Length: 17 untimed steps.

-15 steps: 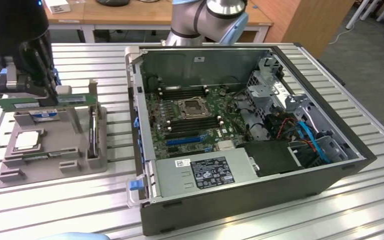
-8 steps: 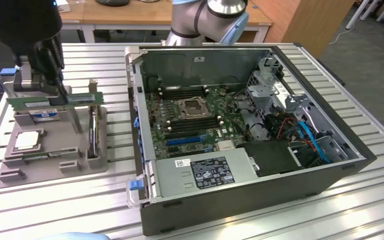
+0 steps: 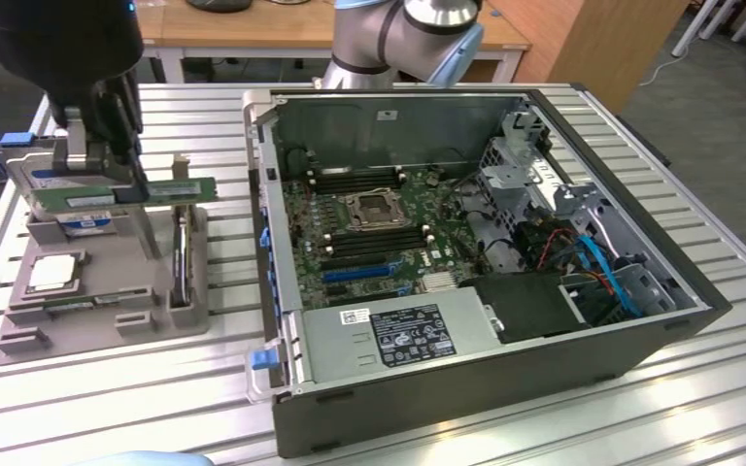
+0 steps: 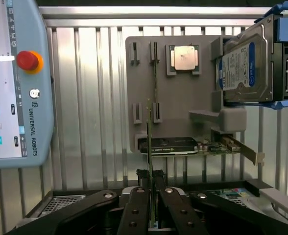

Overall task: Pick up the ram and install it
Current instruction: 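Pick up the ram and move it above insertion slot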

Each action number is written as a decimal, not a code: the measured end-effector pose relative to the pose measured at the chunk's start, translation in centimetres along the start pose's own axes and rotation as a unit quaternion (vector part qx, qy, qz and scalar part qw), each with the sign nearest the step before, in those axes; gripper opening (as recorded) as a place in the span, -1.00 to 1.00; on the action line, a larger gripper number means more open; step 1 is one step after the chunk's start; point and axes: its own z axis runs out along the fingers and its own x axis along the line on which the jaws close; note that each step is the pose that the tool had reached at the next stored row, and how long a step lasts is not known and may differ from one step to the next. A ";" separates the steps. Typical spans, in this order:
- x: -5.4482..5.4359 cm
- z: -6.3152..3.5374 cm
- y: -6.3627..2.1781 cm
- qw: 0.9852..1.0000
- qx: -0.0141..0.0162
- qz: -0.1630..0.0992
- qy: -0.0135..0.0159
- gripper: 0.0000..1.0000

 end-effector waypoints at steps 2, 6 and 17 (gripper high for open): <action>0.0 -0.01 -0.26 1.000 0.000 0.000 0.000 -0.73; 0.0 -0.01 -0.84 1.000 0.000 0.000 0.000 -0.73; -0.1 -0.02 -1.60 1.000 0.000 0.000 0.000 -0.73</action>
